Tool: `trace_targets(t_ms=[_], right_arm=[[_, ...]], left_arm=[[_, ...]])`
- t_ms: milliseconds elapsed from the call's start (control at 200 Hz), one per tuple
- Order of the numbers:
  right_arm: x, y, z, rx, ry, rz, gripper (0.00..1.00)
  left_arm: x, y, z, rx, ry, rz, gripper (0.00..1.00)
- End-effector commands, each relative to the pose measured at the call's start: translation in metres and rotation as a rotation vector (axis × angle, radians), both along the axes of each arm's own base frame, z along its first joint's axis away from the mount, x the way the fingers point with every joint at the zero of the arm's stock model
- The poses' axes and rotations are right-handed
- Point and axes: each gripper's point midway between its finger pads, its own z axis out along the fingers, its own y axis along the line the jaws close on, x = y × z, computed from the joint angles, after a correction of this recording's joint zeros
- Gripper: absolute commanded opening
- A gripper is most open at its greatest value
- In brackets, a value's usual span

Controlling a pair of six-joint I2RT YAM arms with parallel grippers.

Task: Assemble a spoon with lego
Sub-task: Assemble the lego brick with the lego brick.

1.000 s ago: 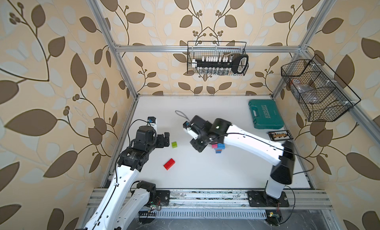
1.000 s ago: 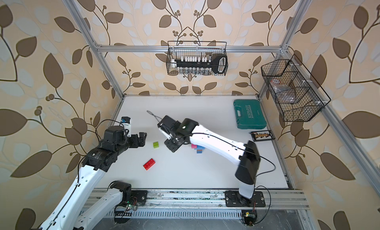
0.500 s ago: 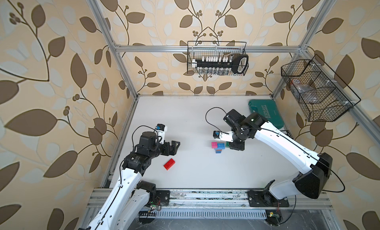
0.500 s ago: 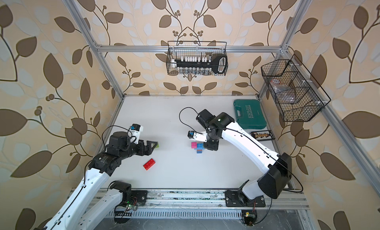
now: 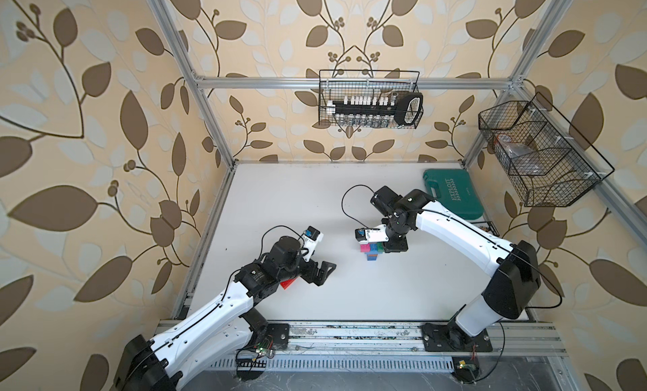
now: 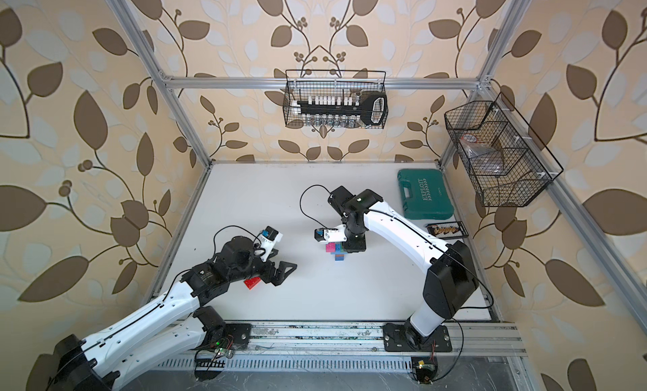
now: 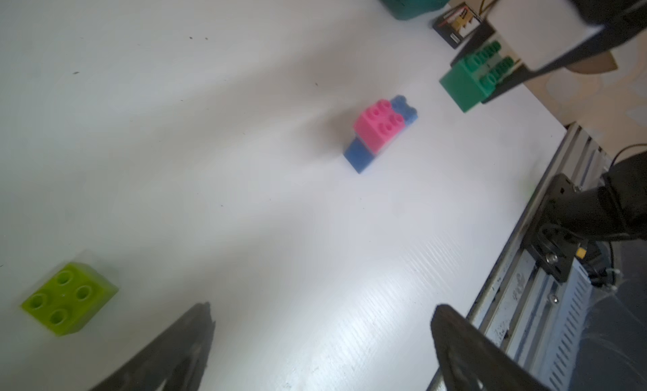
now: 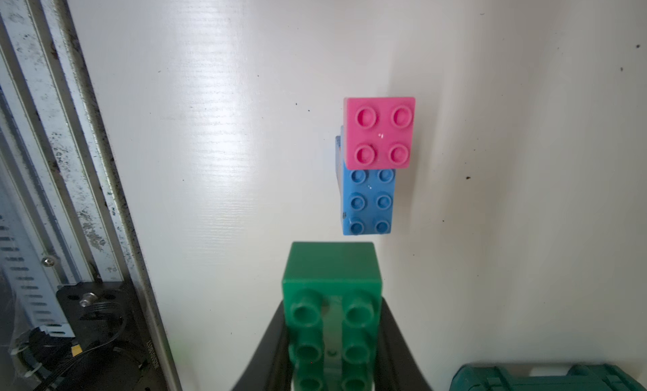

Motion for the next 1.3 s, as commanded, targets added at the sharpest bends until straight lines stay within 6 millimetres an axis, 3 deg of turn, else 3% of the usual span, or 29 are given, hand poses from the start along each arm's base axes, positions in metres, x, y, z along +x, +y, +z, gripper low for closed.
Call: trace_targets(t_ms=[0, 295, 615, 1295], right_arm=[[0.001, 0.004, -0.009, 0.007, 0.027, 0.020, 0.00], [0.017, 0.003, -0.020, -0.040, 0.007, 0.019, 0.00], [0.029, 0.014, -0.025, -0.038, 0.008, 0.000, 0.00], [0.026, 0.018, -0.032, -0.051, 0.032, 0.010, 0.00]], left_arm=[[0.012, -0.013, 0.014, -0.049, -0.138, -0.035, 0.99], [0.006, -0.018, 0.003, -0.076, -0.169, -0.089, 0.99], [0.008, -0.015, -0.003, -0.050, -0.164, -0.074, 0.99], [0.010, -0.011, -0.008, -0.025, -0.152, -0.052, 0.99]])
